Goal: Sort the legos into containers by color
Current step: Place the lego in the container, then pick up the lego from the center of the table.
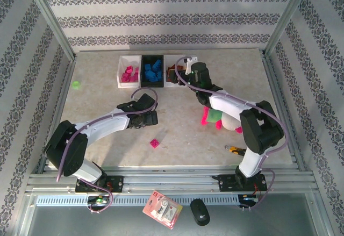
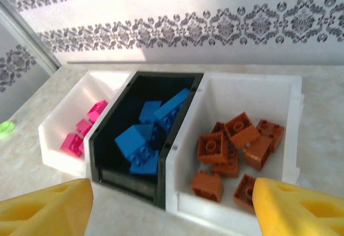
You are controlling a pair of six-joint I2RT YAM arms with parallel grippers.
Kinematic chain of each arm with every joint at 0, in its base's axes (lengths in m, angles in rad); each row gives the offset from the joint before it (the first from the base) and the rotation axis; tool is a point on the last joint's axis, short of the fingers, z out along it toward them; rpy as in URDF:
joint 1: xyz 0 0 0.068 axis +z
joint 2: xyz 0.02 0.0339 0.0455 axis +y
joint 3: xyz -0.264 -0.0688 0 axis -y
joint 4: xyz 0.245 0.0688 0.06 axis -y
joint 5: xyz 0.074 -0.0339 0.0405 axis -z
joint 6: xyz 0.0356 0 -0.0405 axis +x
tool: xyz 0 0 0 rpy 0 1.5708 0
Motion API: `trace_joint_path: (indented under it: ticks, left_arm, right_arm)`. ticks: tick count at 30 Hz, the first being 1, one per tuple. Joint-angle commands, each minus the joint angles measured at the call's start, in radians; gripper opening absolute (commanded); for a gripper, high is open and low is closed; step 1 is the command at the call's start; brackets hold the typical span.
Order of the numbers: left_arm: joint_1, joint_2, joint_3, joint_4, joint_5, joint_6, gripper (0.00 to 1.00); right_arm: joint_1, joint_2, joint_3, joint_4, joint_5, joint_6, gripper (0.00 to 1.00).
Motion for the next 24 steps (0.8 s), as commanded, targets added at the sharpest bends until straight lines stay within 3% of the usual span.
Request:
trace_joint_path:
  ticks: [1, 7, 20, 24]
  left_arm:
    - [-0.011, 0.037, 0.023, -0.030, -0.062, -0.118, 0.88]
    - [-0.010, 0.075, -0.001, 0.021, -0.078, -0.207, 0.73]
    - [-0.009, 0.152, -0.029, 0.095, -0.033, -0.242, 0.52]
    - [-0.007, 0.165, -0.025, 0.100, -0.032, -0.228, 0.40]
  right_arm:
    - [0.018, -0.056, -0.083, 0.047, -0.031, 0.002, 0.79]
    - [0.026, -0.129, -0.163, 0.053, -0.045, -0.047, 0.81]
    - [0.002, -0.199, -0.237, 0.038, -0.134, -0.107, 0.83]
    - [-0.007, -0.231, -0.258, 0.018, -0.177, -0.121, 0.83]
